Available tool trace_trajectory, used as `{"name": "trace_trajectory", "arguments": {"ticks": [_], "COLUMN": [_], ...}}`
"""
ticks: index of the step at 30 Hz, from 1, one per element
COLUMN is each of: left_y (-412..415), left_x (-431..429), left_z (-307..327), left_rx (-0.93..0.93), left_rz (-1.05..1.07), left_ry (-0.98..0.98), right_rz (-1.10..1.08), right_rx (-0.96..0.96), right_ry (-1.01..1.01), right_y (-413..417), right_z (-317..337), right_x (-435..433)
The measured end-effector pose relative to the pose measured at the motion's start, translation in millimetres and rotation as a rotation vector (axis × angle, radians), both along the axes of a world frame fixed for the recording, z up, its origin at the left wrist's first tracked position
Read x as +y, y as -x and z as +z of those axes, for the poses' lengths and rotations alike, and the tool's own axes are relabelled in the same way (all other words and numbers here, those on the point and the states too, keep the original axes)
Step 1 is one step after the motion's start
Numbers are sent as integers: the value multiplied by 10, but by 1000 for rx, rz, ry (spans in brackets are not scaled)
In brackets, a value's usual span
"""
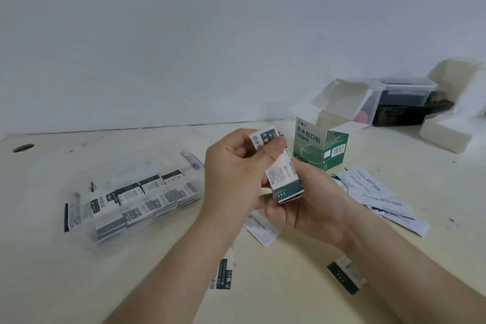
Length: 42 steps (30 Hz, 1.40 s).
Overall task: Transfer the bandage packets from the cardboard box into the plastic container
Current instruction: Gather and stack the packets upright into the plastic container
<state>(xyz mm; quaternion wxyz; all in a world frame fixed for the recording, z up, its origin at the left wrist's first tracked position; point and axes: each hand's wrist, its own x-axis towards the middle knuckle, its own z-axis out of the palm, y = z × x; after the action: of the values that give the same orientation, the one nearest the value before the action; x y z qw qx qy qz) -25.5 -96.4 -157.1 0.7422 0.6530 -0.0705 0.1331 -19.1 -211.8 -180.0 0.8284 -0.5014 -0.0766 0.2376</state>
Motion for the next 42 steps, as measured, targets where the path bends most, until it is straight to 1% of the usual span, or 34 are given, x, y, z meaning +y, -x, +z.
{"name": "trace_trajectory", "arguments": {"ticks": [2,4,7,9,11,13,15,17,20,22,27,29,31,33,39,42], "left_y": [-19,-70,-128,-115,-88,-112,-151,-175,-185,-195,-198,-197,-192,-193,-205,-217], "left_x": [-31,-25,31,42,67,123,175,193,179,188,192,190,189,202,214,196], "left_z": [-68,-129,-189,-183,-149,-134,-122,-144,-165,-161,-118,-110,-105,-94,-105,-109], "left_rx": [-84,-121,-167,-153,-137,-190,-260,-312,-306,-286,-299,-260,-213,-184,-180,-198], "left_rz": [29,82,200,143,20,-63,-64,10,85,67,30,17,-17,-27,47,69], "left_ry": [-76,-140,-252,-283,-291,-364,-441,-465,-413,-368,-383,-335,-254,-193,-178,-159], "right_rz": [-25,-31,26,93,173,258,328,356,351,351,343,334,330,305,226,146], "right_rx": [39,70,98,110,115,115,115,121,126,122,108,106,106,97,112,138], "right_ry": [-27,-54,-107,-101,-83,-63,-58,-74,-101,-125,-134,-121,-150,-176,-148,-121], "right_y": [8,-10,-56,-71,-77,-82,-85,-87,-97,-108,-113,-113,-119,-136,-134,-143], "right_z": [10,-1,-14,-24,-33,-46,-56,-62,-77,-85,-73,-73,-79,-79,-47,-24], "right_x": [22,28,4,-20,-37,-71,-98,-113,-114,-106,-106,-115,-125,-131,-93,-89]}}
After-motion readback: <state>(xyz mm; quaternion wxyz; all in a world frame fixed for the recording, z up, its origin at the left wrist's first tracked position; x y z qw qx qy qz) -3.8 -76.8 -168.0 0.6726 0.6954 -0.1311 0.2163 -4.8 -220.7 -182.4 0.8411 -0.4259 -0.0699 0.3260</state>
